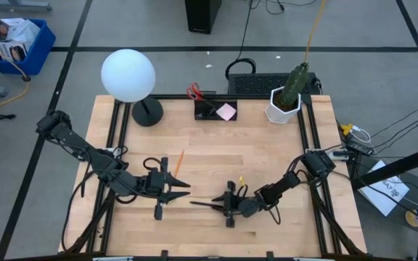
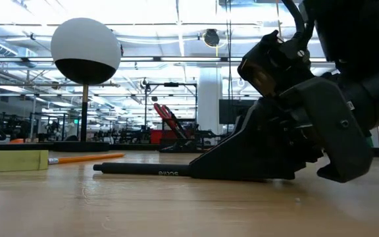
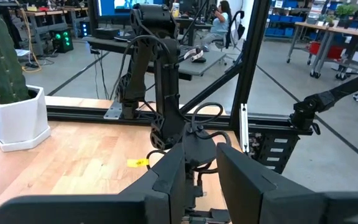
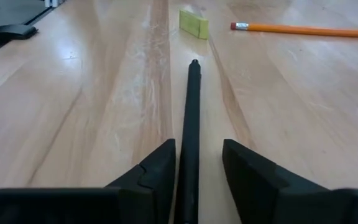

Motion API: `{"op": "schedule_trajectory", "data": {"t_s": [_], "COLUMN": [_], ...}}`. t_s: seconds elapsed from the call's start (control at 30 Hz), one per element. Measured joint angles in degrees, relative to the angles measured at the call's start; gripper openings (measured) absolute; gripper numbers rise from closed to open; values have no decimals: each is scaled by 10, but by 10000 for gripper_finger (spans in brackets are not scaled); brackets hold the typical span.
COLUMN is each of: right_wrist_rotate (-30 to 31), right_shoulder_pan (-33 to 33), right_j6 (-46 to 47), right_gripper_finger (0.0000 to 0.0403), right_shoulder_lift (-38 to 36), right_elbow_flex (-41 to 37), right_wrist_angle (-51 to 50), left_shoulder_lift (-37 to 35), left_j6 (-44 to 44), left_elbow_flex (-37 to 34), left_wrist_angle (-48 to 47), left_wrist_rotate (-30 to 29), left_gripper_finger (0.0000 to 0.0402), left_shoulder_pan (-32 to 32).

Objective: Pick and place office supplies into organizer
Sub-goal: Put the black pen into the desk organizer

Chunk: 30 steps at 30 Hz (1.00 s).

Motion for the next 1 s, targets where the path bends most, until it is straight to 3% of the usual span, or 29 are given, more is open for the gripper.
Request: {"op": "schedule_trajectory", "data": {"t_s": [0.37, 0.63, 0.8, 1.0], "right_wrist_rotate": [14, 14, 12, 70], "right_shoulder_pan": [-1, -1, -2, -4], "right_j6": [14, 6, -26, -47], "right_gripper_finger": [26, 26, 26, 26], "right_shoulder_lift": [0, -9, -53, -123], "right_elbow_flex": [0, 0, -2, -2], "right_wrist_angle": [-32, -34, -45, -66], "left_shoulder_lift": [2, 28, 29, 35], "left_j6": [-31, -35, -46, -51], "left_elbow_flex": [0, 0, 0, 0], "left_wrist_angle": [1, 18, 40, 34], "left_wrist_rotate": [0, 16, 11, 16], "left_gripper_finger": [97, 97, 97, 97], "left_shoulder_pan": [0, 12, 29, 46]}}
